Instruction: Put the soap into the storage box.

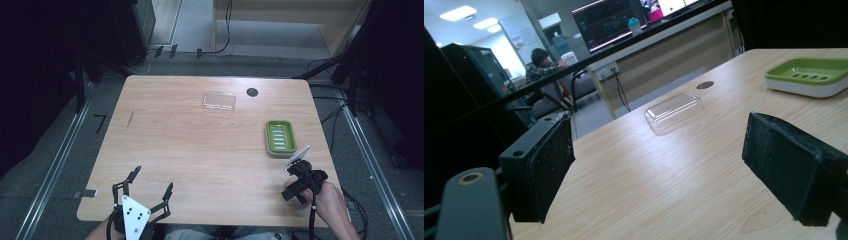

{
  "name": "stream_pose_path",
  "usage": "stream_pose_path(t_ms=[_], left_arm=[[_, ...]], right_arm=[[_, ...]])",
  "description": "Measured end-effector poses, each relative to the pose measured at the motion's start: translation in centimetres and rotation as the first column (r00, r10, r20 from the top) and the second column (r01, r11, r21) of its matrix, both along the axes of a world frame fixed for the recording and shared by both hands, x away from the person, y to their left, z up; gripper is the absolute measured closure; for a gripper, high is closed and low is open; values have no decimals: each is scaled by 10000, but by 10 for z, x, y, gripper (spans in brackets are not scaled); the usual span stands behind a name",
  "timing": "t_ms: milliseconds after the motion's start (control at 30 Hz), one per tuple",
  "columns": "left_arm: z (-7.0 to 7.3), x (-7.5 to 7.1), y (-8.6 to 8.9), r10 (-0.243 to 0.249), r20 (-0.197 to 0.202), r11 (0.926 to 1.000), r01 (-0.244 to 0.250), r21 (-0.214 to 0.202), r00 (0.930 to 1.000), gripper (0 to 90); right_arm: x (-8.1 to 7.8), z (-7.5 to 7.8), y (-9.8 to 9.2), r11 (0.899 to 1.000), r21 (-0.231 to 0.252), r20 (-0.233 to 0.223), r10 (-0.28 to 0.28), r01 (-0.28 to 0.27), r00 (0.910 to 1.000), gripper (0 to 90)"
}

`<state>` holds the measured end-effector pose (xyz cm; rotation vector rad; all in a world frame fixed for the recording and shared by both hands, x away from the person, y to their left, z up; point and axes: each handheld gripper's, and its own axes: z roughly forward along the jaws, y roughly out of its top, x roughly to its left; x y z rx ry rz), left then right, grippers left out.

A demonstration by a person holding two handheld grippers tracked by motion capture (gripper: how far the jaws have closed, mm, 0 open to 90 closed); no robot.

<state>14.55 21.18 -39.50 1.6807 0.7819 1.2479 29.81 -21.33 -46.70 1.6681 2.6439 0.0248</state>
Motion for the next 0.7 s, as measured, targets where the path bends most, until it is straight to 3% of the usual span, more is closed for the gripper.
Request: stream_pose_path(t_ms=[233, 433, 500, 700], left_arm=[[0, -1, 0, -17, 20, 10000, 17, 23, 10000, 138], [0, -1, 0, -22, 40, 10000, 22, 14, 10000, 138], [0, -1, 1, -17, 45, 10000, 17, 15, 10000, 138], [0, -1, 1, -19, 84, 10000, 19, 10, 10000, 138]], right_arm=[[-2, 0, 0, 9999, 40, 254, 156, -157, 9996, 71], [-2, -4, 0, 9997, -181, 48, 151, -150, 9999, 149], [-3, -4, 0, 9997, -213, 112, 101, -98, 9999, 205], [-3, -3, 0, 9995, -270, 140, 141, -137, 9998, 253]])
